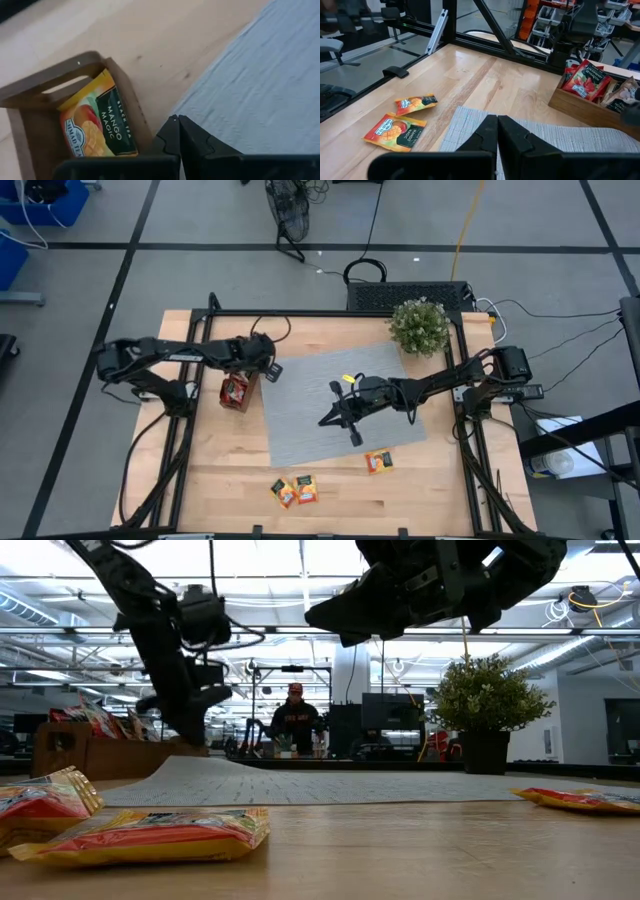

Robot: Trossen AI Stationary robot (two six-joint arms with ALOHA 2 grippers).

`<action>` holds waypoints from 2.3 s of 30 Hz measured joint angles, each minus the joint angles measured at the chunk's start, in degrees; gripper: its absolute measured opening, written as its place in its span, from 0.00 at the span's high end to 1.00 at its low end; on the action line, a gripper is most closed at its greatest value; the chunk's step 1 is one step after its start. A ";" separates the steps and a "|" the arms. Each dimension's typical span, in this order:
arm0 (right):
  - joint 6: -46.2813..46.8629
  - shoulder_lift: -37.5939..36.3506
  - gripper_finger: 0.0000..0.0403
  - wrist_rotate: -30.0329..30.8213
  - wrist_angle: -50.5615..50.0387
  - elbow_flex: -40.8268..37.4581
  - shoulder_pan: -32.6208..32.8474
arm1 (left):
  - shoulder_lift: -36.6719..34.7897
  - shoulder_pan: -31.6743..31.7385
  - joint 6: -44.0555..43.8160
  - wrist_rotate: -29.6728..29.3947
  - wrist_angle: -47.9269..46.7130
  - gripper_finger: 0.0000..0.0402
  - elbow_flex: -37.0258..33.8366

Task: Pick & Place Tea
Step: Put the yellow tea bag into the right section of the wooden organizer

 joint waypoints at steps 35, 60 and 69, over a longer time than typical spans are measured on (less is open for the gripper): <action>0.63 0.00 1.00 0.00 -0.04 0.00 0.04 | -1.13 2.85 0.40 -6.61 -4.91 0.99 0.39; 0.59 0.00 1.00 -0.02 -0.46 0.00 0.04 | -0.99 1.08 -1.49 -7.97 -12.49 0.99 6.82; 0.79 0.00 1.00 -0.02 -0.46 0.00 0.04 | 3.09 1.50 -1.34 -8.50 -11.95 0.99 6.80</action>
